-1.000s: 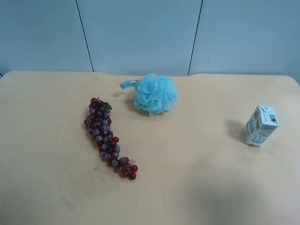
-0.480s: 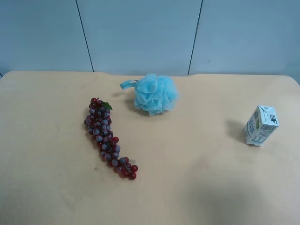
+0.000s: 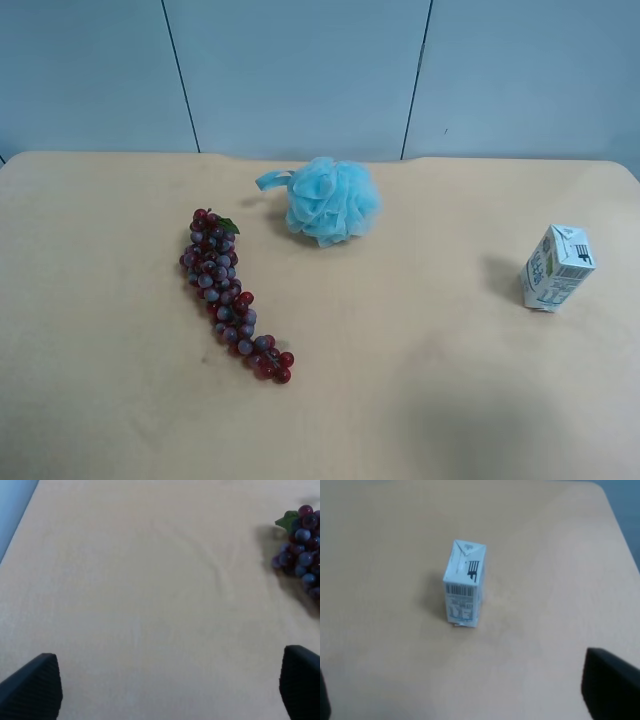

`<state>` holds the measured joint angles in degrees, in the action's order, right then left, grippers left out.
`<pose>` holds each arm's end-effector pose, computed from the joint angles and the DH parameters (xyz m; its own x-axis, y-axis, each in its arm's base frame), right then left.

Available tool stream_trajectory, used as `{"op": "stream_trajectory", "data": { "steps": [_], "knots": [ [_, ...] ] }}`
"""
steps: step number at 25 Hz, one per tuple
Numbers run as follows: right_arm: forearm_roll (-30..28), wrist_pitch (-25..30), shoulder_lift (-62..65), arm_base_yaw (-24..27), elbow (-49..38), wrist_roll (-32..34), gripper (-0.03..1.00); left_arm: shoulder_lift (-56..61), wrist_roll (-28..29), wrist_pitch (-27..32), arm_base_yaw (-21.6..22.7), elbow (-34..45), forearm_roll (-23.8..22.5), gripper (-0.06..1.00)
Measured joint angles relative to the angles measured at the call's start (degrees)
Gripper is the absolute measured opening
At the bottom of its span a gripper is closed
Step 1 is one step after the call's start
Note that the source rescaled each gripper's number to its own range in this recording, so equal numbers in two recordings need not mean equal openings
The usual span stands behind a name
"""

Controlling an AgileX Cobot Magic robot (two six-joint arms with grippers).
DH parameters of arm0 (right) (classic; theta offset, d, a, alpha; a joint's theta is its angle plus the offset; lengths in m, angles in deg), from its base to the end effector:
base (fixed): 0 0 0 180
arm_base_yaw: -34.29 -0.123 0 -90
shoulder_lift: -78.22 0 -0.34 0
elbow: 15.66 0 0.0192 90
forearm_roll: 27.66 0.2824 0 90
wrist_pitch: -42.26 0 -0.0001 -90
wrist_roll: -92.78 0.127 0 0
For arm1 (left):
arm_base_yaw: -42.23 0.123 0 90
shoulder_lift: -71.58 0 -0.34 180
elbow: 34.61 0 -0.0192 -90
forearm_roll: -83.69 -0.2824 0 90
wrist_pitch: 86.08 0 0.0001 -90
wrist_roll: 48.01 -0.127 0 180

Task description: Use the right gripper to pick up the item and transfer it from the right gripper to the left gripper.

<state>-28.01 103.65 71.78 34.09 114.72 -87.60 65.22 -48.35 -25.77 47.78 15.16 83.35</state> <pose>-0.0016 -0.0007 0.2761 -0.4610 -0.0112 -0.8874 -0.0031 0.9999 -0.0110 -0.0005 0.0006 0.2774 -0.4440 -0.0342 -0.8953 -0.0974 0.9952 0.0102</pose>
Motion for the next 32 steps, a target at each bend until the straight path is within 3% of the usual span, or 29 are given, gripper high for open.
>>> {"op": "stream_trajectory", "data": {
  "steps": [19, 26, 32],
  "knots": [
    [0.0, 0.0, 0.0, 0.0, 0.0, 0.0, 1.00, 0.0, 0.0, 0.0, 0.0, 0.0, 0.0, 0.89],
    [3.2, 0.0, 0.0, 0.0, 0.0, 0.4, 1.00, 0.0, 0.0, 0.0, 0.0, 0.0, 0.0, 0.89],
    [5.1, -0.9, -10.3, 0.0, 4.0, 0.4, 1.00, 0.0, 0.0, 0.0, 0.0, 0.0, 0.0, 0.89]
  ]
}}
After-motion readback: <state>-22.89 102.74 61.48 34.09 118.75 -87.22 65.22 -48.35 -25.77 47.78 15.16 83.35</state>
